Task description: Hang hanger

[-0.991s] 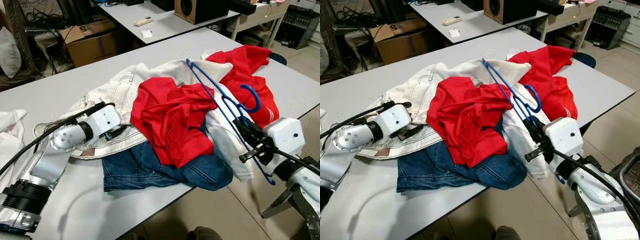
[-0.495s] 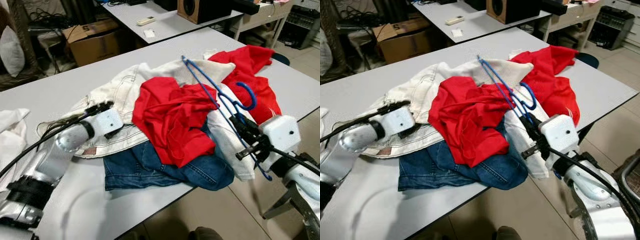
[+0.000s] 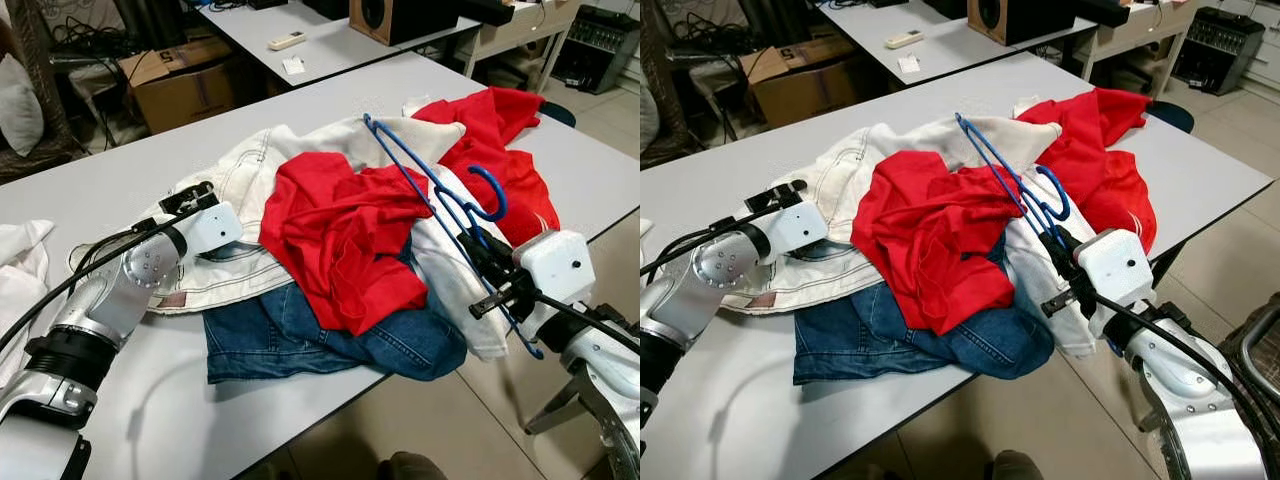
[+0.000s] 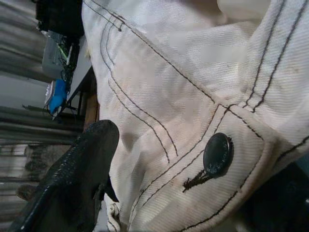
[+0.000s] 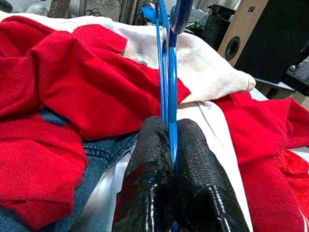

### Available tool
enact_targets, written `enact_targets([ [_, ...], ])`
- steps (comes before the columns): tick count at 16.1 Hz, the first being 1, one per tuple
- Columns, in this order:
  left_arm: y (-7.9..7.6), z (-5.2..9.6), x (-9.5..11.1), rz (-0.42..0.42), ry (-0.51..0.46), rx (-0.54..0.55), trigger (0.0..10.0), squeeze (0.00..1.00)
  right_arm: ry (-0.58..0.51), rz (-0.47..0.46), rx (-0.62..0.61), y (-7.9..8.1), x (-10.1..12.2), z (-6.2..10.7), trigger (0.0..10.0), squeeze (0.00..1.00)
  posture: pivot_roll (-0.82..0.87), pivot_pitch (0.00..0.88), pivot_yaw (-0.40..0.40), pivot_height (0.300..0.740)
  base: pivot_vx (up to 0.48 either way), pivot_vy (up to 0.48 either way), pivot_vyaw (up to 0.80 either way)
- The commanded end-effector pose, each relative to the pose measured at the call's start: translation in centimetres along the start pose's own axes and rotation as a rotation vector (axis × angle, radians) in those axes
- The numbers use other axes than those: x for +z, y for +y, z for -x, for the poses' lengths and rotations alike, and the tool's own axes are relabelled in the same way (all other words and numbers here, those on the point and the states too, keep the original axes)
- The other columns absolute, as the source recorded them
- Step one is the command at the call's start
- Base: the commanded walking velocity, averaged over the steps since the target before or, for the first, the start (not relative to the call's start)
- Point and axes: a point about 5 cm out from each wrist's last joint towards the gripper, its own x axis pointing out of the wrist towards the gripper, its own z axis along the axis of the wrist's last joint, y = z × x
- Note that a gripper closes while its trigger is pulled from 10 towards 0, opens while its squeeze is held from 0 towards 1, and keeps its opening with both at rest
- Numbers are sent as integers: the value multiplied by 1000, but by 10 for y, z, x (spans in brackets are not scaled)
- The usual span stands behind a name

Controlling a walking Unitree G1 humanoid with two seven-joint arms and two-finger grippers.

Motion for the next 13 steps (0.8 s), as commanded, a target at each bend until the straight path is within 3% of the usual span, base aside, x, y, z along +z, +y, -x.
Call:
enact_targets([
  [1, 19, 2, 11, 43, -87, 103, 10000, 0, -26, 8, -6, 0, 4, -3, 10000, 0, -156, 0, 87, 740, 0, 0, 0],
  [2, 20, 2, 14, 64, -111, 113, 10000, 0, -26, 8, -7, 0, 4, -3, 10000, 0, -156, 0, 87, 740, 0, 0, 0],
  [3, 20, 1, 19, 92, -153, 123, 2941, 0, -29, 8, -6, -1, 4, -4, 10000, 0, -150, 0, 82, 740, 0, 0, 0],
  [4, 14, 0, 19, 75, -159, 83, 0, 0, -31, 7, -4, -1, 4, -5, 10000, 0, -150, 0, 81, 740, 0, 0, 0],
  [8, -3, -3, 21, 76, -169, 1, 0, 0, -33, 10, -2, -1, 4, -7, 10000, 0, -154, 0, 82, 740, 0, 0, 0],
  [13, 0, -5, 17, 83, -145, -7, 0, 0, -33, 11, -4, -1, 4, -6, 10000, 0, -161, 0, 86, 740, 0, 0, 0],
])
